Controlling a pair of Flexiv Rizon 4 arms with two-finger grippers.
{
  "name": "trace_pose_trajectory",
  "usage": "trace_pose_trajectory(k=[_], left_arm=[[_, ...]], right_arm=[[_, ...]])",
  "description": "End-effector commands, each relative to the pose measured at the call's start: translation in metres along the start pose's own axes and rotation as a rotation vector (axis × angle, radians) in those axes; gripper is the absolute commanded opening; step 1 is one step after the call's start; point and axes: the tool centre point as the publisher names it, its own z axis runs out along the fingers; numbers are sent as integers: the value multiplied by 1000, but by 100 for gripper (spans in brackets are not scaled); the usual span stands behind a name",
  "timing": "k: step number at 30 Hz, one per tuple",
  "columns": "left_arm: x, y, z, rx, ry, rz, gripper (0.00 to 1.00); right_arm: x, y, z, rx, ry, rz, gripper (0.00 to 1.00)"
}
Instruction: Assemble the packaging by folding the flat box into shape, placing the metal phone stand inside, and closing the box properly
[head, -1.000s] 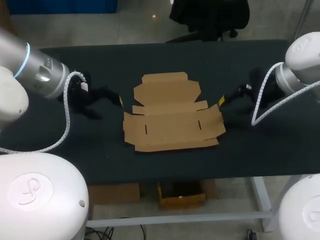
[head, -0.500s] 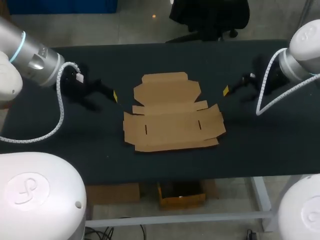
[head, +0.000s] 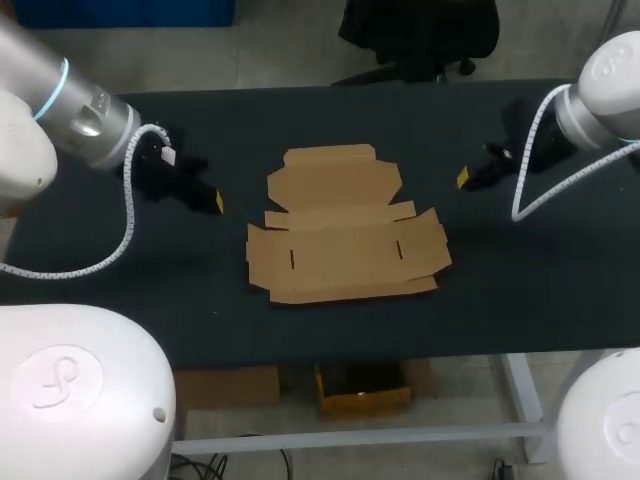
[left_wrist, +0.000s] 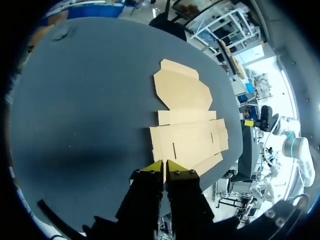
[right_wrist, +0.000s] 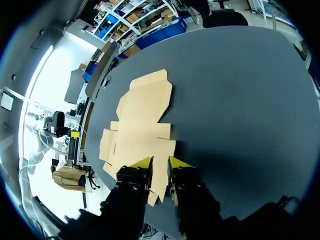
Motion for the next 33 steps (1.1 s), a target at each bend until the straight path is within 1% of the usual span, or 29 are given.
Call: trace_pose_trajectory(k=[1,9,10,26,28,29,33], left_arm=[[3,2,3,10,-23,8,0],[4,9,0,23,-45,45,0],[4,9,0,21,-47,45,0],[4,9,-1,18,-53,38,0],[9,0,9,15,-80,73,0],[10,-4,12,20,-88,82,0],[6,-24,16,54,-96,98,0]], right_arm=[[0,4,1,12,-16,5,0],[-3,1,-1,21,-43,-2,0],[-3,1,-2,20,-60,3,0],[-3,1,-2,20,-60,3,0],[-3,1,-2,20,-60,3,0],[-5,2,3,26,-62,-4,0],[-13,9,15,37,-40,-5,0]])
